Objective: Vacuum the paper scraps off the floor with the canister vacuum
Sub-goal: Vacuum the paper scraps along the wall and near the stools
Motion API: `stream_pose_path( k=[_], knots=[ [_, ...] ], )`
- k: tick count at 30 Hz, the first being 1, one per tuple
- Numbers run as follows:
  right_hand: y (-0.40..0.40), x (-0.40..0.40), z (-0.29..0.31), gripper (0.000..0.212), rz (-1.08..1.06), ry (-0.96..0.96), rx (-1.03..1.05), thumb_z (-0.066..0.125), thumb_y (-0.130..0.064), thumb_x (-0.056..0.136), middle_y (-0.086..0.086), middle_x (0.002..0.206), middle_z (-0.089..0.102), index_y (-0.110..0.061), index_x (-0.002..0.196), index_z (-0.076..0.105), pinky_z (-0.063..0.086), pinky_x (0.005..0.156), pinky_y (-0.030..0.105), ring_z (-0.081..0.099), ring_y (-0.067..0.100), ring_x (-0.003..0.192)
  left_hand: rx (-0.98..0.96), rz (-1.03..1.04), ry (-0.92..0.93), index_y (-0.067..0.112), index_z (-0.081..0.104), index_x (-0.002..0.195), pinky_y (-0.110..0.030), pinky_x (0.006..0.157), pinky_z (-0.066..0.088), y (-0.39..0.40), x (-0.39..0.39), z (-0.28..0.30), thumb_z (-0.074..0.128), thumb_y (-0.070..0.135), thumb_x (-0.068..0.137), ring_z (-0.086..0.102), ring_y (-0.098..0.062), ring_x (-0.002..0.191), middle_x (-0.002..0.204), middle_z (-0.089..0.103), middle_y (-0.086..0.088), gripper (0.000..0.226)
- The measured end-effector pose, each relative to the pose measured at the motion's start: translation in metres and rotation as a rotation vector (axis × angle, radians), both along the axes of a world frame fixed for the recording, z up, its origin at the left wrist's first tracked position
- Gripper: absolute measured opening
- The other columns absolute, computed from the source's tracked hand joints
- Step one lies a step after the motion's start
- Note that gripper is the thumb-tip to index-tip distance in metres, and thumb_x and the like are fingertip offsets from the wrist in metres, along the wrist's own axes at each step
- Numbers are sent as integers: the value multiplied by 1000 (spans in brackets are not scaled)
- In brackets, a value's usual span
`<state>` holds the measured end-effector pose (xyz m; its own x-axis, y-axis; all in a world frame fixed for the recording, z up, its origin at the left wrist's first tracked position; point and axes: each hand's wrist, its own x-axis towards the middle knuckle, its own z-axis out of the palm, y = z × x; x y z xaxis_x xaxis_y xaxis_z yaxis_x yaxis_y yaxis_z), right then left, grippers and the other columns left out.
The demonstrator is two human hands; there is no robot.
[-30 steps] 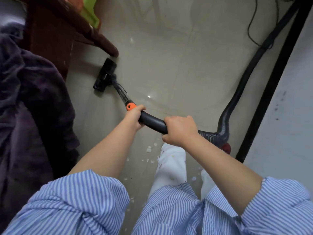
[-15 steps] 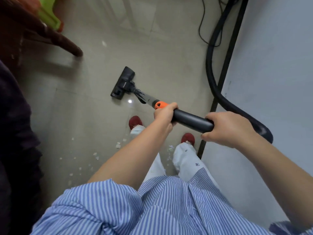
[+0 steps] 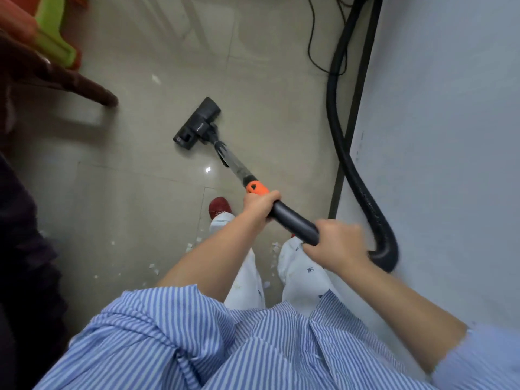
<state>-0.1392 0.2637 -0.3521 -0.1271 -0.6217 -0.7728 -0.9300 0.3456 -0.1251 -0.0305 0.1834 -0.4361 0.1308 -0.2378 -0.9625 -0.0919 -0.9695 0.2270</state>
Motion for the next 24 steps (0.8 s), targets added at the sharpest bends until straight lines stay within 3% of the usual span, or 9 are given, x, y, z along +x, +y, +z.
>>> stream_pose_path(
  k=[4, 9, 14, 16, 18, 21, 24],
  knots=[
    [-46, 71, -34, 34, -47, -118, -31, 52, -40, 88, 5, 106, 63, -14, 110, 53, 37, 80, 34, 60, 27, 95, -38, -93, -63, 14, 39, 78, -29, 63, 47, -59, 69, -22, 59, 4, 85, 51, -16, 66, 82, 50, -7, 23],
    [-121, 138, -49, 27, -134, -176, -119, 53, -36, 88, 5, 101, 63, -13, 104, 53, 31, 73, 32, 60, 27, 91, -77, -82, -87, 6, 42, 104, -28, 62, 47, -142, 130, -29, 58, 3, 86, 53, -16, 67, 88, 53, -10, 24],
    [-205, 195, -59, 15, -173, -209, -156, 54, -29, 87, 5, 92, 60, -17, 94, 48, 28, 74, 32, 51, 27, 77, -119, -47, -121, 7, 44, 104, -26, 57, 47, -225, 181, -34, 58, 8, 89, 55, -14, 64, 76, 53, -6, 21],
    [-224, 202, -60, 13, -187, -223, -149, 54, -24, 85, 3, 84, 50, -19, 91, 44, 28, 73, 31, 43, 25, 74, -126, -53, -108, 8, 46, 89, -25, 57, 47, -242, 190, -35, 58, 9, 90, 55, -14, 65, 77, 53, -6, 11],
    [-232, 200, -60, 16, -189, -235, -123, 55, -21, 83, 1, 80, 44, -18, 89, 40, 29, 72, 29, 43, 25, 74, -123, -63, -91, 11, 44, 80, -26, 57, 46, -248, 189, -36, 58, 8, 90, 54, -14, 65, 77, 53, -6, 17],
    [-227, 185, -54, 18, -174, -244, -99, 56, -22, 83, 0, 77, 44, -16, 86, 39, 30, 71, 29, 45, 25, 74, -142, -89, -92, 8, 45, 97, -26, 56, 45, -241, 175, -31, 60, 6, 87, 52, -14, 66, 84, 52, -7, 18],
    [-208, 162, -36, 26, -166, -213, -120, 55, -24, 83, -3, 65, 39, -19, 68, 34, 29, 70, 30, 46, 24, 72, -165, -102, -88, 7, 40, 109, -27, 56, 46, -224, 155, -21, 60, 5, 84, 52, -15, 67, 85, 50, -7, 32]
  ],
)
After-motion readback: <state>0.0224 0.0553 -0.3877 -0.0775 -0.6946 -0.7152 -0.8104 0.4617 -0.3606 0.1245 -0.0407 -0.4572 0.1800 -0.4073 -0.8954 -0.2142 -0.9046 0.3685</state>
